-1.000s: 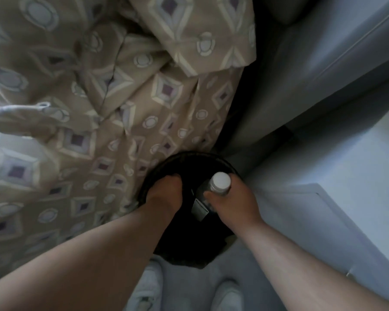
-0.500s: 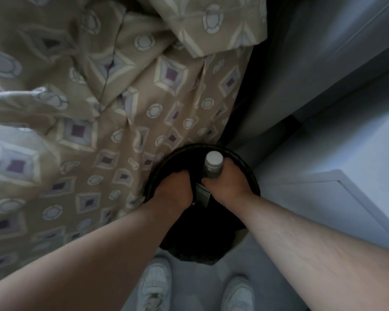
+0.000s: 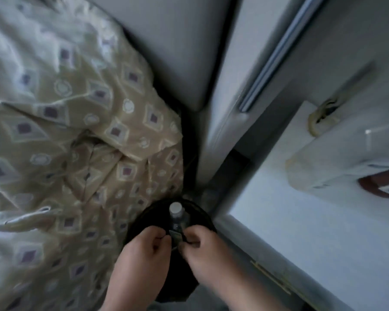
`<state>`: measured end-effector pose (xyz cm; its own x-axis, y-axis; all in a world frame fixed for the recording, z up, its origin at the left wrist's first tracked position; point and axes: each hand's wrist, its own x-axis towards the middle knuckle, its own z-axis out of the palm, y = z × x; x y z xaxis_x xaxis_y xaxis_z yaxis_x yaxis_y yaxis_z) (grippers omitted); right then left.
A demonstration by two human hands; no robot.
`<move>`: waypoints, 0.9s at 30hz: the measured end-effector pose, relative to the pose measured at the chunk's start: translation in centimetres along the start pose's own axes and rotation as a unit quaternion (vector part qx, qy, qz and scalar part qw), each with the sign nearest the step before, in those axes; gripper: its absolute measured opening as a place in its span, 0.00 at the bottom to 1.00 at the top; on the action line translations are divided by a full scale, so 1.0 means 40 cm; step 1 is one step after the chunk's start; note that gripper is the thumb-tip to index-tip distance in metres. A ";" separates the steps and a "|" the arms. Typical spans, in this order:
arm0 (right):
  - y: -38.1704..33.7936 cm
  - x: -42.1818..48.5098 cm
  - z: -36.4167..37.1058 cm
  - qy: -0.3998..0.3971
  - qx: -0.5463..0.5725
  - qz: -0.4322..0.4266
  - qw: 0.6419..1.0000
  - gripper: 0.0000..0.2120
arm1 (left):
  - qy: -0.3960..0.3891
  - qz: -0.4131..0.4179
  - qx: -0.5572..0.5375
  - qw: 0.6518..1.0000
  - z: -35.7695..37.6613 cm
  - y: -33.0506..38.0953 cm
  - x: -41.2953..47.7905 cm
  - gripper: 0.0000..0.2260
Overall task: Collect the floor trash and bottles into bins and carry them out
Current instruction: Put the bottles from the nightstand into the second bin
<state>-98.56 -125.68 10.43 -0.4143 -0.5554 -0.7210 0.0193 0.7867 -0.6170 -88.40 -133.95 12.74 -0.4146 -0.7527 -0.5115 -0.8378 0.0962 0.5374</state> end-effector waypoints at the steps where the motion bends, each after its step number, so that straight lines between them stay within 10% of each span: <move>1: -0.005 -0.032 -0.031 -0.004 0.022 0.005 1.000 0.06 | 0.005 0.014 -0.019 1.000 -0.008 0.046 -0.021 0.07; 15: 0.057 -0.414 -0.544 0.346 0.208 -0.078 0.911 0.14 | 0.034 0.197 -0.137 0.970 0.006 0.695 -0.187 0.05; 21: 0.098 -0.458 -0.681 0.472 0.266 -0.095 0.835 0.11 | 0.031 0.216 -0.089 0.972 0.046 0.824 -0.194 0.38; 27: 0.079 -0.437 -0.794 0.536 0.253 -0.116 0.797 0.15 | 0.005 0.208 -0.102 0.973 0.085 0.855 -0.181 0.17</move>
<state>-120.14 -104.94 31.10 -0.9943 0.0931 -0.0522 0.0808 0.3362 -0.9383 -115.28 -123.01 32.55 -0.6988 -0.6820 -0.2157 -0.5102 0.2638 0.8186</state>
